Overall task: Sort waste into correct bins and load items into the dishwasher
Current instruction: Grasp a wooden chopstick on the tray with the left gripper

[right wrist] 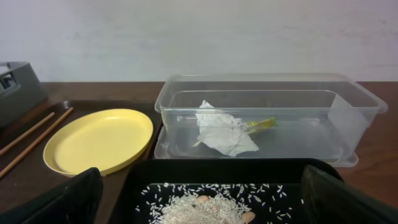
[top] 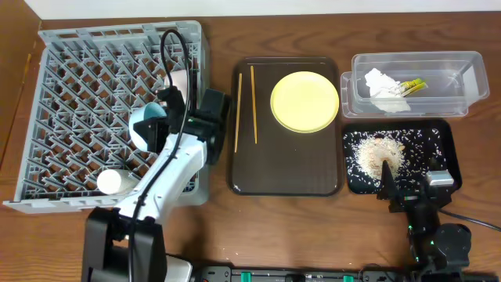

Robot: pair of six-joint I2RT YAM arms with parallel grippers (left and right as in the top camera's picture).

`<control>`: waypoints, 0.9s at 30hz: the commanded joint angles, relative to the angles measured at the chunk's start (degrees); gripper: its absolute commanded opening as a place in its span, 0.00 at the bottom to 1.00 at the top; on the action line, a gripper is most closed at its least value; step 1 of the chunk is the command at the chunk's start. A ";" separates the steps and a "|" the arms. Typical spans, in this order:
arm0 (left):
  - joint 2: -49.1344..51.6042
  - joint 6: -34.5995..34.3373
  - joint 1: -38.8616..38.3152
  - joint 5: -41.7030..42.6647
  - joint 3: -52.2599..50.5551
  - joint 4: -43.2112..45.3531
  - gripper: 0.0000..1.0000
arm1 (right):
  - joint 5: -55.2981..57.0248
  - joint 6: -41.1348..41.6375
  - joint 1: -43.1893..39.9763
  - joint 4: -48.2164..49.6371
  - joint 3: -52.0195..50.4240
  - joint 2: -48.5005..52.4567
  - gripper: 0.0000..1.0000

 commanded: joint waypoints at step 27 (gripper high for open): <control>-6.80 -1.44 -14.10 64.08 4.26 10.03 0.57 | -0.02 -0.68 -0.81 0.00 -0.24 -0.31 0.99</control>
